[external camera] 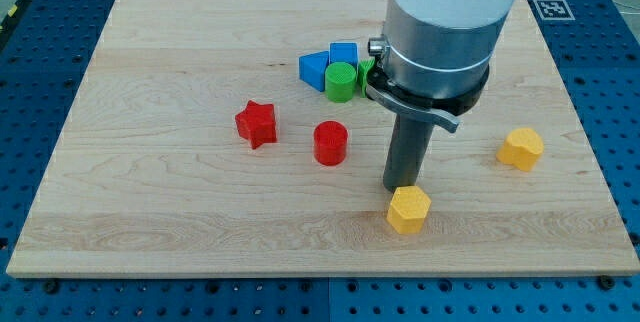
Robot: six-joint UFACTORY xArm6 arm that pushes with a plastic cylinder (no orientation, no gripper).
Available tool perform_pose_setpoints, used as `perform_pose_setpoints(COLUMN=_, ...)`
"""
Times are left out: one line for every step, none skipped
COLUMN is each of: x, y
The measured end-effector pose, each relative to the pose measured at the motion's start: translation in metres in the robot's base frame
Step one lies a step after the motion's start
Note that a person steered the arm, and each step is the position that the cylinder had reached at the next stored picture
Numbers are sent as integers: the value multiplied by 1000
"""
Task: Place the yellow hexagon bottom to the yellow heart
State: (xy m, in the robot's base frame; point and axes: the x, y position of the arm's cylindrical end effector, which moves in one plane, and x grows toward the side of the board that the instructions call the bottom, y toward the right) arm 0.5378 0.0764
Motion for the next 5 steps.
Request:
perform_pose_setpoints(x=0, y=-35)
perform_pose_setpoints(x=16, y=-52)
perform_pose_setpoints(x=40, y=-34)
perform_pose_setpoints(x=39, y=33)
perform_pose_setpoints(x=24, y=91)
